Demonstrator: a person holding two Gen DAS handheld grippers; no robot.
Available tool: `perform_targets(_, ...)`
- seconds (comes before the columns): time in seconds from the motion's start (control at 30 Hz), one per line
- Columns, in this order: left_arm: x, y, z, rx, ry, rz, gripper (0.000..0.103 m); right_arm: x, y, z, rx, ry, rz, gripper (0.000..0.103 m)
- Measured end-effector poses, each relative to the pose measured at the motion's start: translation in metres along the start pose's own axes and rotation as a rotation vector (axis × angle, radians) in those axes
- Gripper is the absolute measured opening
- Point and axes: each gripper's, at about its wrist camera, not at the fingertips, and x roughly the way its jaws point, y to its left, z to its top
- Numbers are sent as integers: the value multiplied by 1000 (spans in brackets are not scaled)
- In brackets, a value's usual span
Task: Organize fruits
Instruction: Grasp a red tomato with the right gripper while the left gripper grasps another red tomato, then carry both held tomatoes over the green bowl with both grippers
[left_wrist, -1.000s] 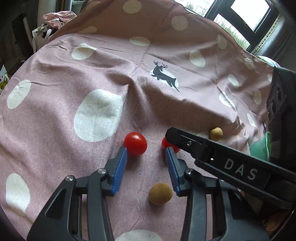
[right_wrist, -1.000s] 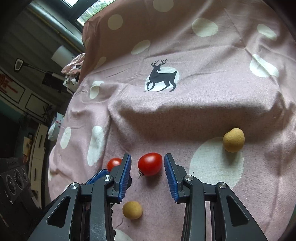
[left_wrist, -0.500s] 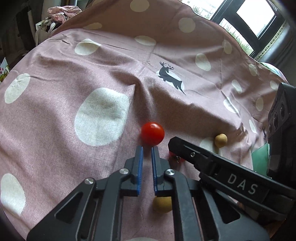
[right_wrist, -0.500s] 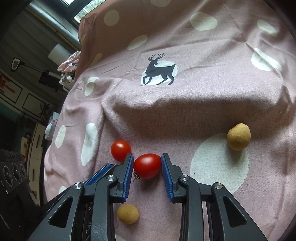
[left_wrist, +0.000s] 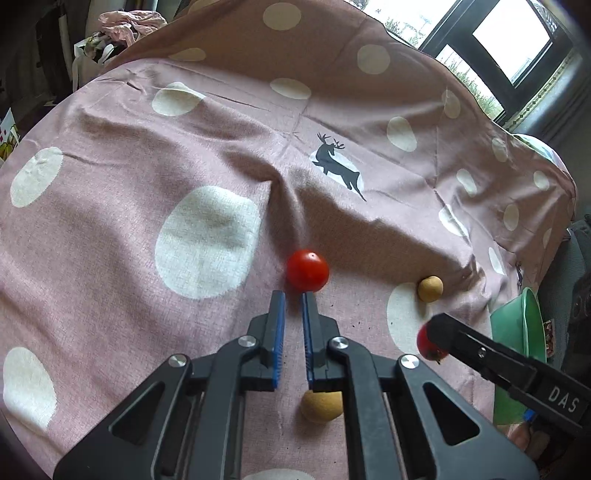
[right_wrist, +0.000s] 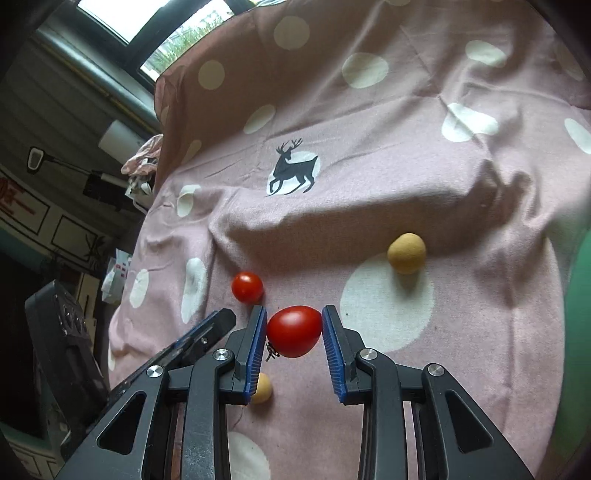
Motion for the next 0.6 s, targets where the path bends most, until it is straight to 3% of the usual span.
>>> perform_targets(0.2,13,-11,10,5,32,15,15,-32,-16,-31,-5,-58,-34,32)
perform_targets(0.37,29,-15,18,14,37,35,25,-46,-23,-26,19,-100,-2,32)
perform_targets(0.6,37,-22,24,53,14,78,27,-51,-25,-28,21,-111,6,32)
